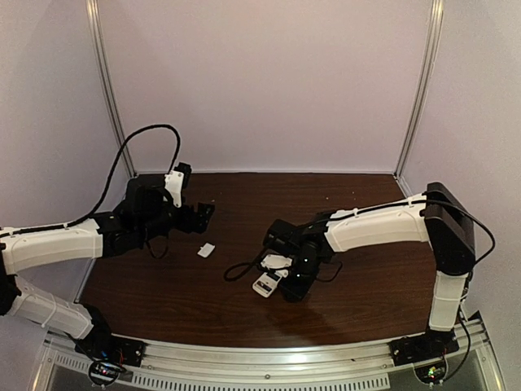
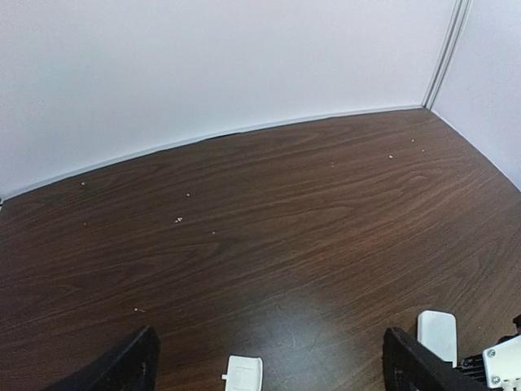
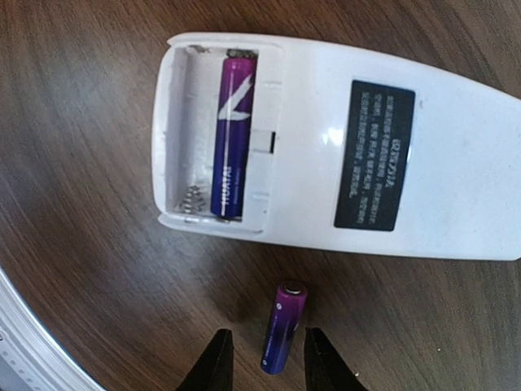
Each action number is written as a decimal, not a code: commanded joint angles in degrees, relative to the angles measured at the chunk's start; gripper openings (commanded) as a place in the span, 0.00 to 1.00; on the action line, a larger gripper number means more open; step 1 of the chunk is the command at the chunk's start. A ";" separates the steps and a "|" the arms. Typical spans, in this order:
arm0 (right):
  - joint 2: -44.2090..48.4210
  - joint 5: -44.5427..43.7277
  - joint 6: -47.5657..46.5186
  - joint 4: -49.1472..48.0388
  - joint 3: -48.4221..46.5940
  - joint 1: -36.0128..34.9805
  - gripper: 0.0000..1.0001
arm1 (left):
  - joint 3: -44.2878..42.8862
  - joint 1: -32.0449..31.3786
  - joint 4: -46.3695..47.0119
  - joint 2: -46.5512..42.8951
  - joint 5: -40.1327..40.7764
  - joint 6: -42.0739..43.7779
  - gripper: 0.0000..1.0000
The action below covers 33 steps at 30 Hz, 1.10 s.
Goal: Load the batteries into the remote control
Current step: Pick up the battery at the center of the board.
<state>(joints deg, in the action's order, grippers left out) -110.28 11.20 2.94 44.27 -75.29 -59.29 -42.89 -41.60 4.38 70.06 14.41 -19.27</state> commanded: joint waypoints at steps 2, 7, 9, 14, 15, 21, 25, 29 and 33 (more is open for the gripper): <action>-2.71 -2.97 -0.17 3.87 -2.65 -0.91 0.30 | -0.18 0.38 0.45 -0.14 1.85 -0.60 0.97; -4.43 -4.00 0.40 5.37 -4.19 -1.89 0.21 | 0.17 0.38 0.30 -0.23 3.18 -0.76 0.97; -4.95 -4.03 0.71 5.48 -4.32 -2.13 0.17 | 0.09 0.39 0.01 -0.16 3.68 -0.54 0.97; -3.91 -3.98 1.58 5.31 -4.92 -2.02 0.05 | 0.46 0.38 0.75 -0.23 2.64 -0.42 0.97; -3.09 -3.70 1.77 5.23 -5.30 -1.73 0.02 | 0.59 0.38 1.06 -0.39 2.25 -0.30 0.98; 5.08 1.91 4.15 0.49 -6.02 2.86 0.00 | 1.55 0.39 3.53 -3.33 0.49 0.94 0.98; 12.03 5.98 7.18 -7.74 -4.27 8.16 0.00 | 2.80 0.39 6.14 -6.15 -1.53 1.72 0.97; 18.76 10.75 14.68 -22.86 0.97 13.72 0.00 | 4.56 0.38 11.52 -7.54 -7.82 3.10 0.97; 22.86 16.18 24.85 -41.49 6.17 17.40 0.00 | 4.77 0.19 17.66 -5.93 -18.42 5.34 0.92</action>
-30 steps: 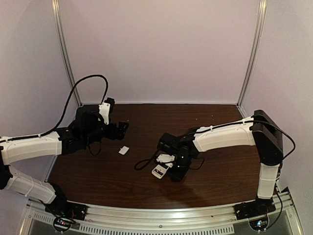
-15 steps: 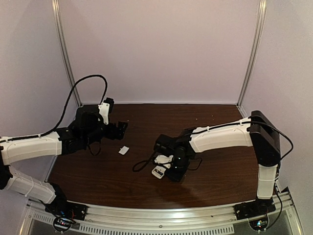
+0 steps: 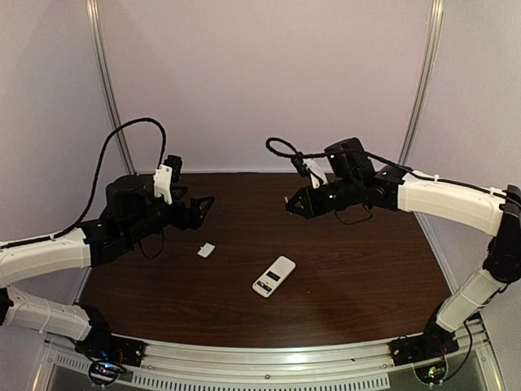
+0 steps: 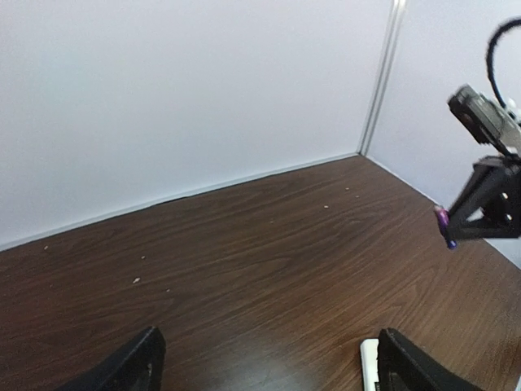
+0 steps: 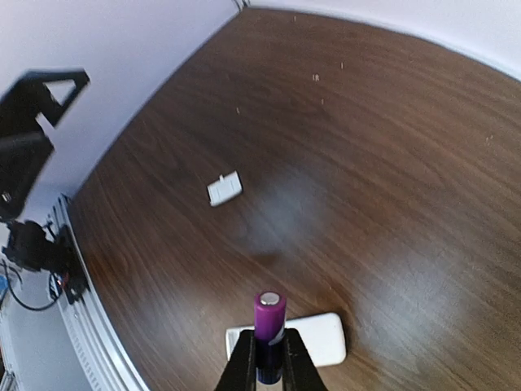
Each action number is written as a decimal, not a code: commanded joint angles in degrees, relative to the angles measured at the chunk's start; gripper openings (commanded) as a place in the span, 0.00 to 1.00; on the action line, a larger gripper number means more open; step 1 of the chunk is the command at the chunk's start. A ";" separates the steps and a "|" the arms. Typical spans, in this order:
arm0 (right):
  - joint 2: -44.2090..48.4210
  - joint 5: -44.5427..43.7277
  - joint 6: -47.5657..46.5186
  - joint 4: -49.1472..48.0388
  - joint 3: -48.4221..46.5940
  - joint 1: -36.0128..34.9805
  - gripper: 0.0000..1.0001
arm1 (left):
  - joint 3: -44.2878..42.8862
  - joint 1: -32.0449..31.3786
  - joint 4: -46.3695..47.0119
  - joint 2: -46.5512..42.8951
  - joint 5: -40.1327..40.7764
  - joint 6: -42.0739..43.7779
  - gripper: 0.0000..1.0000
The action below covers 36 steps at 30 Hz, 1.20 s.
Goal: Load the batteries into the remote control
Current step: Pick up the battery at the center of the board, then pass from the right arm to the left
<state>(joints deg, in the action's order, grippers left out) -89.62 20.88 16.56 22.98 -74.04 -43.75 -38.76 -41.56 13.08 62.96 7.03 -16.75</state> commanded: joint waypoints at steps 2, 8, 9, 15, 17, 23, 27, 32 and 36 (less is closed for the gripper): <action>2.92 6.83 14.16 -27.19 6.04 2.08 0.00 | -0.99 -0.75 9.92 3.23 -12.33 3.77 0.88; 4.00 8.34 24.53 -43.65 12.68 2.07 0.00 | -7.07 -6.42 11.97 11.51 -10.75 5.63 0.78; 3.96 8.55 25.79 -45.67 13.54 2.01 0.00 | -7.70 -7.37 12.78 13.04 -10.77 6.22 0.76; 4.13 7.99 28.81 -49.59 15.57 1.18 0.00 | -15.27 -12.39 10.84 21.48 -4.30 9.50 0.69; 4.16 7.76 28.75 -49.56 15.58 0.91 0.00 | -17.23 -12.95 10.30 23.42 -4.24 9.82 0.66; 3.78 7.01 27.14 -48.26 15.34 -0.17 0.00 | -20.72 -13.82 9.06 25.94 -2.96 9.60 0.60; 3.77 6.35 26.15 -47.63 15.38 -0.90 0.00 | -22.26 -14.06 7.78 26.94 -1.37 9.37 0.54; 3.58 5.74 25.32 -47.00 15.44 -1.43 0.00 | -23.47 -14.14 7.11 27.63 -0.37 9.05 0.47; 3.97 4.36 23.99 -45.67 15.30 -1.86 0.00 | -23.80 -14.13 6.91 27.83 0.61 8.32 0.41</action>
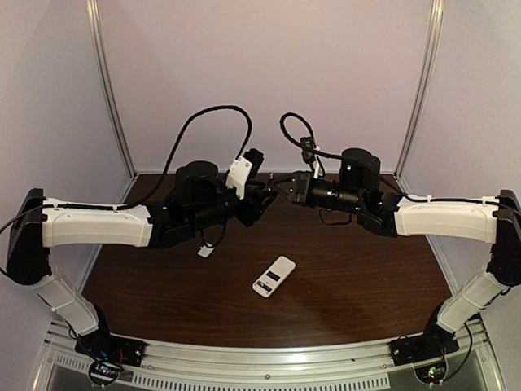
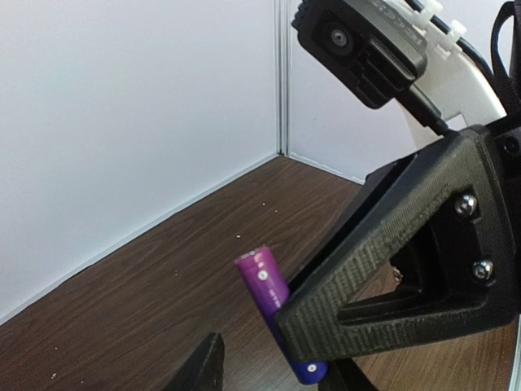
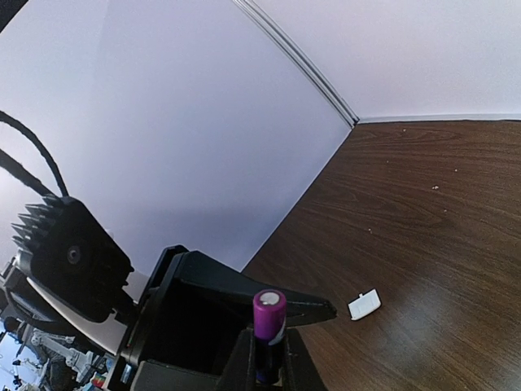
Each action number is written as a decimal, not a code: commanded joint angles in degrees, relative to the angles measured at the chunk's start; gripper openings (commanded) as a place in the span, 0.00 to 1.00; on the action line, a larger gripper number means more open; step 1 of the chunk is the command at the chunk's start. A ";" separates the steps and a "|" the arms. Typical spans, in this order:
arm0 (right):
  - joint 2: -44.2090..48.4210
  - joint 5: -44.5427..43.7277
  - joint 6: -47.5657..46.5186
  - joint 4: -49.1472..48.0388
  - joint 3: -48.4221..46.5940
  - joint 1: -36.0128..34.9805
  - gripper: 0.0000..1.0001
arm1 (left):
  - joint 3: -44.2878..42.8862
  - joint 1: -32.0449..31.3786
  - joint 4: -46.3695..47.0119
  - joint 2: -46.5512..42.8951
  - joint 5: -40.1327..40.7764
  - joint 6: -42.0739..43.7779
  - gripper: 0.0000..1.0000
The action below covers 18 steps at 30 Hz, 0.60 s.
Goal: Load the batteries into the remote control
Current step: Pass from the right arm to the left
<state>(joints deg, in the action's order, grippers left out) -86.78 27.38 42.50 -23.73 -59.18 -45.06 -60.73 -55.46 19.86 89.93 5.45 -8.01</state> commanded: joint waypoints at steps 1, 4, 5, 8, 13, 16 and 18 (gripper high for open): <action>1.22 -2.65 -2.39 1.54 0.39 -0.70 0.00 | -1.89 -0.19 0.14 0.86 2.43 -0.57 0.39; 1.20 -3.84 -3.27 2.62 0.29 -0.90 0.00 | -2.10 -0.19 0.16 0.86 2.99 -0.77 0.37; 1.14 -4.09 -3.42 2.81 0.29 -1.00 0.00 | -2.11 -0.22 0.19 0.79 3.26 -0.81 0.36; 0.99 -4.99 -3.73 3.73 0.42 -1.15 0.00 | -2.11 -0.23 0.38 0.62 4.03 -0.73 0.35; 0.55 -4.99 -3.62 4.45 0.49 -1.38 0.00 | -1.85 -0.22 0.97 0.24 5.46 -0.61 0.31; 0.02 -4.39 -3.63 4.96 0.17 -1.59 0.00 | -1.76 -0.25 1.24 0.25 6.47 -0.49 0.30; -0.35 -4.14 -3.74 5.71 -0.18 -1.65 0.00 | -1.76 -0.19 1.17 0.26 7.00 -0.30 0.31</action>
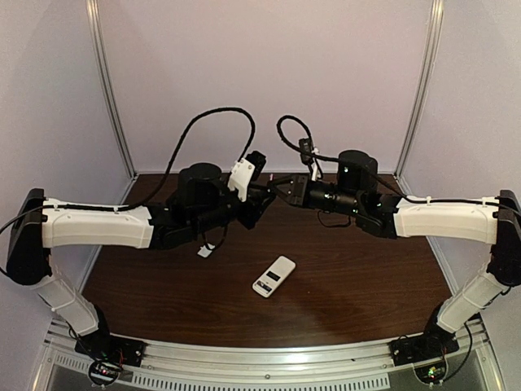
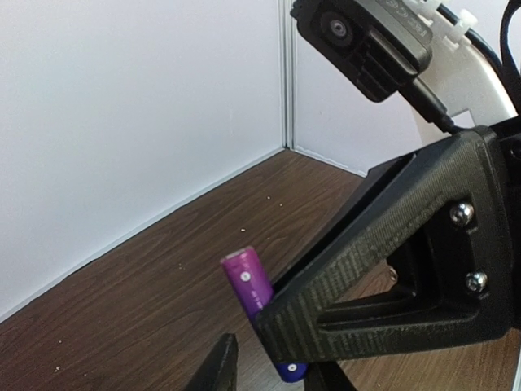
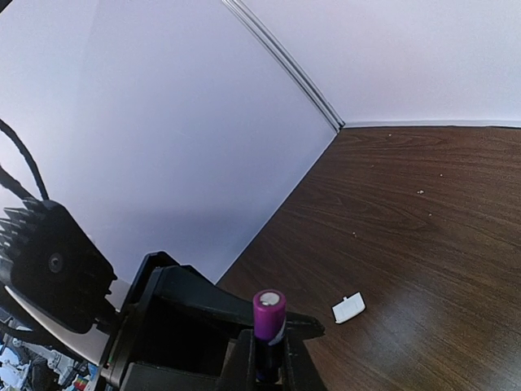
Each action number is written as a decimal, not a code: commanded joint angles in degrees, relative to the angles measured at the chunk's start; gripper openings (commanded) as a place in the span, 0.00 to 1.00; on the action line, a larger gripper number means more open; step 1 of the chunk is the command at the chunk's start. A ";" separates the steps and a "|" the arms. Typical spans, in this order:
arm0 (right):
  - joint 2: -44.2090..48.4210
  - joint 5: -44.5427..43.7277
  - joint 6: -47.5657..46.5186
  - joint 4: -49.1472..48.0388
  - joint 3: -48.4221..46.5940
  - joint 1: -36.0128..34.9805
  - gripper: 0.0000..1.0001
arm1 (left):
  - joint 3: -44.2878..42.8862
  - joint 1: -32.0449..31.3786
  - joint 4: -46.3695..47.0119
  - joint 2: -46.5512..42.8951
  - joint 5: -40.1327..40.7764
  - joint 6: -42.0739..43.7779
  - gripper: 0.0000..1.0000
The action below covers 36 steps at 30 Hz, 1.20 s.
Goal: Load the batteries into the remote control
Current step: Pass from the right arm to the left, then pass from the left arm to the right
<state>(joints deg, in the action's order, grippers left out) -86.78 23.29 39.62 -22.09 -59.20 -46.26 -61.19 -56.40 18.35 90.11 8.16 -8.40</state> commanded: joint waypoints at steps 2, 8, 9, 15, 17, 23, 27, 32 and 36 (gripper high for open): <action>-0.43 -0.29 -0.94 4.69 -0.13 -0.48 0.00 | -1.30 0.70 2.36 0.16 4.54 0.52 0.36; -1.00 0.11 -0.84 5.78 -0.47 -0.47 0.00 | -0.69 0.70 3.05 -0.58 5.28 1.73 0.36; -1.24 0.74 -0.59 5.60 -0.52 -0.44 0.00 | -0.62 0.69 3.20 -0.66 5.21 1.83 0.35; -0.69 1.08 -0.72 6.07 -0.61 -0.38 0.01 | -0.09 0.71 3.34 -1.00 3.85 2.96 0.16; -0.30 0.87 -1.31 6.54 -0.80 -0.22 0.04 | 0.02 0.70 2.66 -1.08 3.06 3.29 0.08; 2.21 1.74 -1.13 6.66 -0.20 2.37 0.38 | 1.89 0.72 0.64 -2.34 1.71 3.81 0.00; 5.63 3.06 -3.81 10.30 -0.28 4.12 0.55 | 4.87 0.78 -0.18 -3.96 1.95 7.61 0.00; 7.42 9.41 -11.11 23.23 -3.75 5.77 0.62 | 7.07 0.69 -3.81 -5.39 2.26 21.69 0.00; 6.78 16.17 -14.68 32.91 -6.15 6.62 0.61 | 11.94 -1.90 -1.58 -8.58 4.39 34.22 0.00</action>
<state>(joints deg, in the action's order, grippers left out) -79.90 31.62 30.57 -2.09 -62.67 -40.32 -53.60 -56.18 14.92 85.47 10.20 10.57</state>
